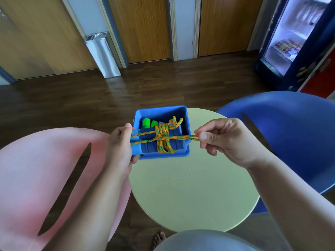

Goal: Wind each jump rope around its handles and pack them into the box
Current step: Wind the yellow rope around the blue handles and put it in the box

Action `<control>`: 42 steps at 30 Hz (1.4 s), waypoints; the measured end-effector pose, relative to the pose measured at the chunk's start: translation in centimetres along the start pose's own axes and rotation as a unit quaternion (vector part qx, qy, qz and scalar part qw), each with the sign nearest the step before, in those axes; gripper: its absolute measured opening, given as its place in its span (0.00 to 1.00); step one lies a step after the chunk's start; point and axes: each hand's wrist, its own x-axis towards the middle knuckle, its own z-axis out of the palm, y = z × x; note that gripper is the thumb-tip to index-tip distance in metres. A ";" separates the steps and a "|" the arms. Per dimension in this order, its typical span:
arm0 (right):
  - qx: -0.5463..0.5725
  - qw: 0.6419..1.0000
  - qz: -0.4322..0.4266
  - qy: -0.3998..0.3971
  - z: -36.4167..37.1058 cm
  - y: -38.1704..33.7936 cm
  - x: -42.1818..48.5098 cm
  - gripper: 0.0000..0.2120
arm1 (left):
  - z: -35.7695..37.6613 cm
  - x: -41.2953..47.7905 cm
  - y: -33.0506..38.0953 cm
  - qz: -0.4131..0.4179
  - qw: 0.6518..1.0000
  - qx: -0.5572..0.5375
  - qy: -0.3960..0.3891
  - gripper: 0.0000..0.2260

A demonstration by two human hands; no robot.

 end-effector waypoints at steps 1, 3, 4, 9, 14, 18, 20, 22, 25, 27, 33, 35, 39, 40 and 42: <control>-0.027 1.000 -0.009 -0.006 0.0 -0.3 -0.1 0.05 | 0.0 0.0 0.1 -0.009 1.000 -0.007 -0.003 0.12; -0.126 0.992 -0.021 -0.008 0.0 -0.7 -0.2 0.03 | 0.1 -0.1 0.1 -0.027 0.999 -0.018 -0.010 0.11; -0.198 0.980 -0.031 -0.001 0.0 -0.6 -0.2 0.06 | 0.2 -0.1 0.1 -0.034 0.999 -0.023 -0.014 0.11; -0.388 0.916 -0.104 0.019 0.7 -0.7 -0.4 0.05 | 0.0 0.4 -0.4 -0.053 0.997 -0.048 -0.026 0.12; -0.456 0.869 -0.187 0.046 0.6 -0.8 0.2 0.03 | -0.4 0.6 -0.6 -0.053 0.995 -0.050 -0.061 0.13; -0.441 0.878 -0.169 0.074 0.5 -0.8 0.4 0.04 | 0.0 -0.3 -0.4 -0.058 0.989 -0.082 -0.104 0.13; -0.423 0.891 -0.147 0.075 0.8 -0.8 0.3 0.04 | 0.0 -0.5 -0.5 -0.066 0.984 -0.108 -0.124 0.13; -0.404 0.903 -0.127 0.068 1.3 -0.7 0.1 0.05 | 0.1 -0.6 -0.5 -0.073 0.976 -0.141 -0.150 0.13; -0.381 0.918 -0.099 0.054 2.2 -0.6 -0.1 0.05 | 0.4 -1.0 -0.7 -0.087 0.962 -0.189 -0.179 0.14; -0.373 0.923 -0.084 0.044 2.6 -0.2 0.1 0.05 | 0.9 -1.1 -0.9 -0.094 0.955 -0.206 -0.190 0.14; -0.367 0.930 -0.029 0.019 1.8 2.0 0.8 0.05 | 1.9 -1.4 -1.7 -0.111 0.956 -0.199 -0.187 0.12; -0.355 0.935 -0.021 0.004 1.9 2.1 0.8 0.06 | 1.9 -1.4 -2.2 -0.119 0.954 -0.198 -0.192 0.11; -0.372 0.928 0.007 -0.011 1.5 2.0 1.1 0.08 | 1.6 -1.4 -2.2 -0.094 0.963 -0.162 -0.195 0.11; -0.359 0.933 0.024 -0.003 1.2 1.9 1.1 0.06 | 1.4 -1.3 -1.9 -0.071 0.969 -0.146 -0.185 0.10; -0.273 0.958 0.074 0.037 0.9 1.6 0.8 0.10 | 1.1 -1.1 -1.0 -0.015 0.981 -0.100 -0.164 0.10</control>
